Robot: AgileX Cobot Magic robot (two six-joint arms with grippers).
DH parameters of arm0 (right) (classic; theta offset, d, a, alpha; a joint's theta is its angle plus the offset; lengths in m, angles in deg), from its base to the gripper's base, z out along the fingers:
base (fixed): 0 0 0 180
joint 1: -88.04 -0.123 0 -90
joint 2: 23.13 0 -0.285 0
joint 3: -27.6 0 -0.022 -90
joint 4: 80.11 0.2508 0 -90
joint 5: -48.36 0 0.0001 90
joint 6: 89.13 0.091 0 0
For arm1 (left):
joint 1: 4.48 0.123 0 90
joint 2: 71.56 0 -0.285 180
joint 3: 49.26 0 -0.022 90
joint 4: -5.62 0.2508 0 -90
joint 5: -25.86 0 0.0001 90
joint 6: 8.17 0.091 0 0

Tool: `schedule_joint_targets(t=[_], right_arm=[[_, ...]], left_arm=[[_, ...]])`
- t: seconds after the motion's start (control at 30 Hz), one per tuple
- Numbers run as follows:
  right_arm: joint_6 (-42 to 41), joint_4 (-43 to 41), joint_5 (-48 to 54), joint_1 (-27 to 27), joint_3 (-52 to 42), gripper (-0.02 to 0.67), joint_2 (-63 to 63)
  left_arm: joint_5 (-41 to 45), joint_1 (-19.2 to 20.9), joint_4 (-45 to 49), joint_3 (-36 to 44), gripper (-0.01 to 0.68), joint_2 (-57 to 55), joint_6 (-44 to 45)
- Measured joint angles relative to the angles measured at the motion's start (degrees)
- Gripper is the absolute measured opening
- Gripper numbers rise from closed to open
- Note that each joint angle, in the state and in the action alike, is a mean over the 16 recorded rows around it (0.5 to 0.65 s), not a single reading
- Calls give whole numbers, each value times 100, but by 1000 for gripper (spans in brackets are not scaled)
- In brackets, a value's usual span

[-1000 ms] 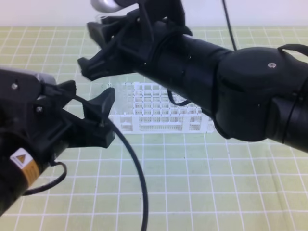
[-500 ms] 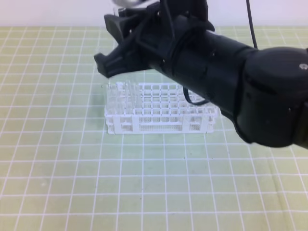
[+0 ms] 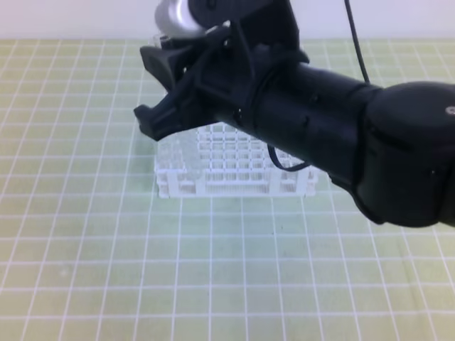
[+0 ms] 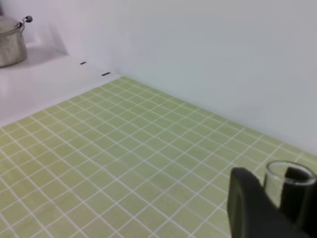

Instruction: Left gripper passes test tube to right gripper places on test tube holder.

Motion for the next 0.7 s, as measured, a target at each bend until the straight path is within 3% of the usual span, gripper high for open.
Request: schedule_joint_targets(t=[0.33, 0.7], right_arm=[[0, -47, 245, 7, -4, 99, 0], [4, -58, 288, 7, -4, 99, 0]], left_arm=[[-2029, 0, -322, 1218, -1, -526, 247], [-1761, 0, -46, 1657, -1, -735, 234]])
